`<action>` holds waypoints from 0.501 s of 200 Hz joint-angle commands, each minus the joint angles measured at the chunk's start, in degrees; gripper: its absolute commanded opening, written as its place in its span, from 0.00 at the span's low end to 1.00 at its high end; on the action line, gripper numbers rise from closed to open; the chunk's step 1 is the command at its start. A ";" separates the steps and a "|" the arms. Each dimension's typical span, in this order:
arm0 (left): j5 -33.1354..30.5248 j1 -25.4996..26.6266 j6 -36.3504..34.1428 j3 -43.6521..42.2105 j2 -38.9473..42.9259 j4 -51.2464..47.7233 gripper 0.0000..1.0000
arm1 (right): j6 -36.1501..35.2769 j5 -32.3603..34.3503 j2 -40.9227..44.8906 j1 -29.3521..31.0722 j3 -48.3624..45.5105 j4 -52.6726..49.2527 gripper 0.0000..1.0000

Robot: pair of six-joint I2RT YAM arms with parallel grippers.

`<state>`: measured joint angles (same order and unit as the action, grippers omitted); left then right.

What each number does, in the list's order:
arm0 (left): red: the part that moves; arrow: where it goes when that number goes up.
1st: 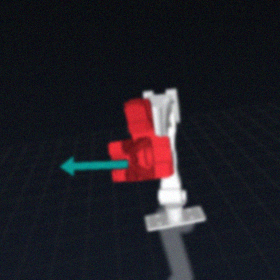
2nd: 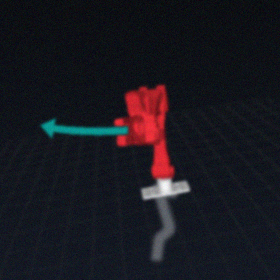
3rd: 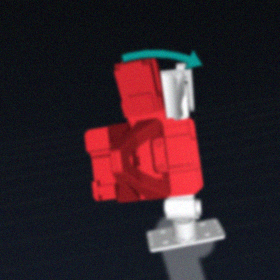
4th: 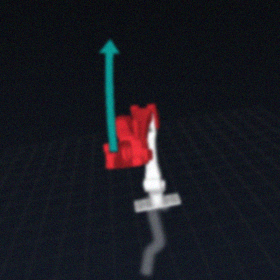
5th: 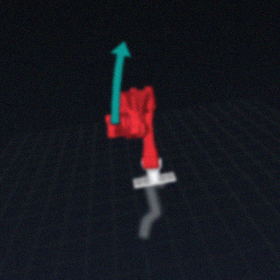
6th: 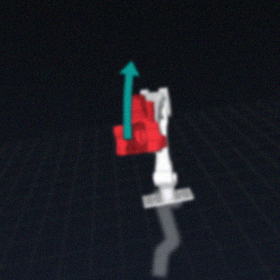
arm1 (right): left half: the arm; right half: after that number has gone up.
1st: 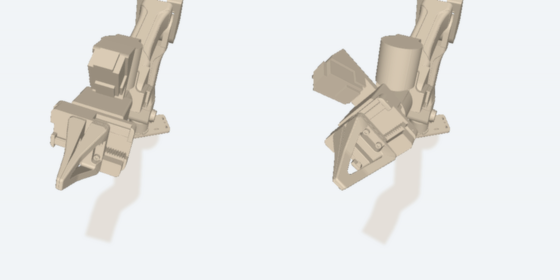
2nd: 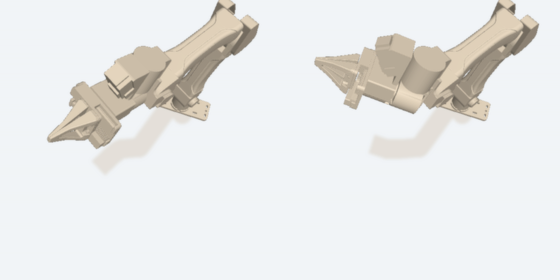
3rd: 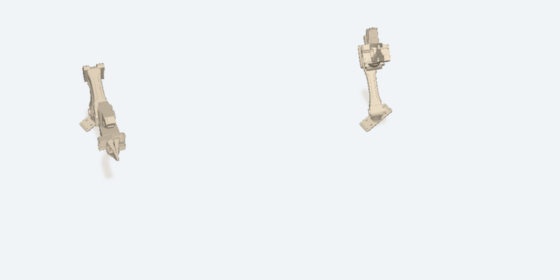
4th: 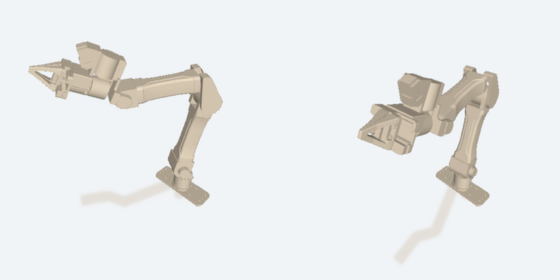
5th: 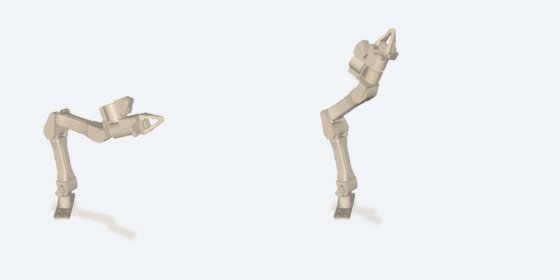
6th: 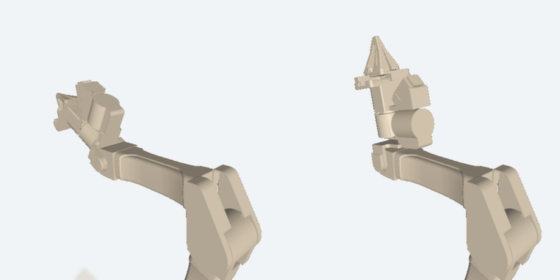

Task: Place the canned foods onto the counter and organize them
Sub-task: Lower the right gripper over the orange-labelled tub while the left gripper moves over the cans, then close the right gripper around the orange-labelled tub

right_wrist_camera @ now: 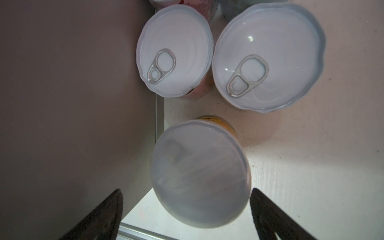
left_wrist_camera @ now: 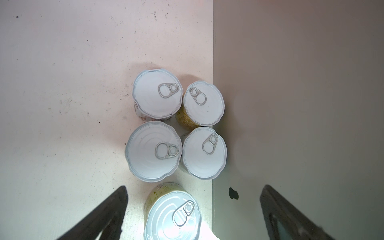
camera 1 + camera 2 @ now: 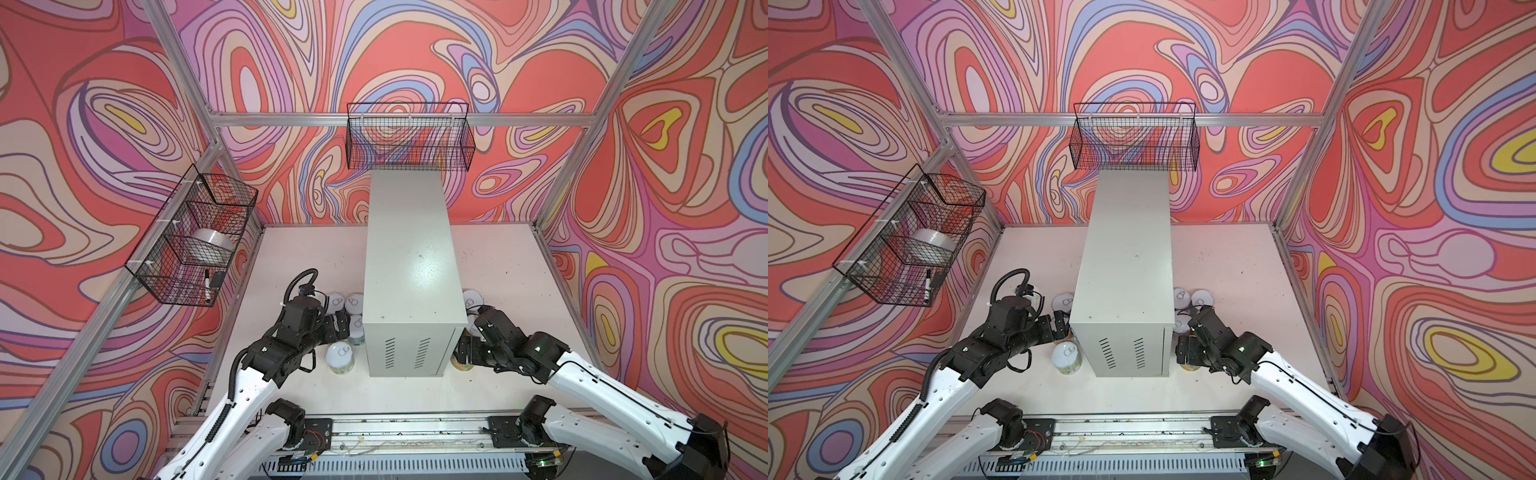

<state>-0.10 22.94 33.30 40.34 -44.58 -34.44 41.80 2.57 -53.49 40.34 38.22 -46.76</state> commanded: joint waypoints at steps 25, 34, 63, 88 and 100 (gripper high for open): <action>0.28 0.44 0.61 -0.96 -0.25 2.10 1.00 | 2.40 7.34 -2.84 1.89 -1.56 0.53 0.97; 0.20 0.44 0.48 -1.13 -0.35 2.43 1.00 | 3.14 8.44 -3.01 2.11 -1.55 0.90 0.96; -0.08 0.44 0.18 -1.14 -0.84 3.28 1.00 | 5.38 11.66 -3.08 2.16 -2.75 3.37 0.93; -0.25 0.43 -0.22 -0.97 -1.56 3.85 1.00 | 7.79 13.61 -4.50 2.29 -4.70 5.96 0.91; -0.50 0.43 -0.46 -0.95 -1.82 4.07 1.00 | 8.90 14.79 -4.70 2.42 -5.78 6.92 0.91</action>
<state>-0.01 23.00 33.19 39.72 -45.91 -31.64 47.24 12.34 -57.32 42.44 34.87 -41.63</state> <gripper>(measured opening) 0.996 0.913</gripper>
